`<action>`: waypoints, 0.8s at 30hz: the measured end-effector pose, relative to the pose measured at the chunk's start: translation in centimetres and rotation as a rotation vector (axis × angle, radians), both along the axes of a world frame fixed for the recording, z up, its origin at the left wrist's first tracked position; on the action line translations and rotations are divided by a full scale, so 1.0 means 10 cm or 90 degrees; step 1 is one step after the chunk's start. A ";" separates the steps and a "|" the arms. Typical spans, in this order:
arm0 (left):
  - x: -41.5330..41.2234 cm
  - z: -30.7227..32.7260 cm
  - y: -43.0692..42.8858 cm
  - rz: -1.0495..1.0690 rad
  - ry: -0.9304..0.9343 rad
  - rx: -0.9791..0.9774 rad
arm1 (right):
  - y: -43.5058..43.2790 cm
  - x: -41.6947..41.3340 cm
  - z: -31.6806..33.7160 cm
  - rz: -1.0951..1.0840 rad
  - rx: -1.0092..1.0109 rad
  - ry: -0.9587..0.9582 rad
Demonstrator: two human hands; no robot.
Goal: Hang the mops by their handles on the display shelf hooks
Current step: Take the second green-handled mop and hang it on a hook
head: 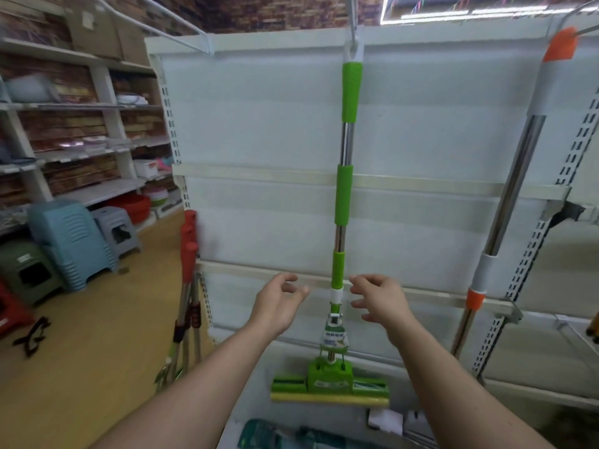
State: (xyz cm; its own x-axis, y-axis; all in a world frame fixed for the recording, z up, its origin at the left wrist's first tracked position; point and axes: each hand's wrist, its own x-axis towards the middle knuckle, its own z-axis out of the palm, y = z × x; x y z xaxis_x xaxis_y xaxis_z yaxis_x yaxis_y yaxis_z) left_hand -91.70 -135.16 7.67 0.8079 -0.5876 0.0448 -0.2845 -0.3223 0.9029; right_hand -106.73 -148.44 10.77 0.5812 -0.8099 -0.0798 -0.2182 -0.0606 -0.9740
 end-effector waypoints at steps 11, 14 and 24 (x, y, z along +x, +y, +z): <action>0.29 -0.26 1.27 0.110 0.053 -0.004 | 0.92 0.77 -0.37 0.113 0.043 0.018; 0.44 -0.33 1.67 0.132 0.064 -0.002 | 1.26 1.02 -0.42 0.130 0.048 0.019; 1.21 -0.46 3.13 0.179 0.073 0.008 | 2.60 1.80 -0.54 0.138 0.071 -0.005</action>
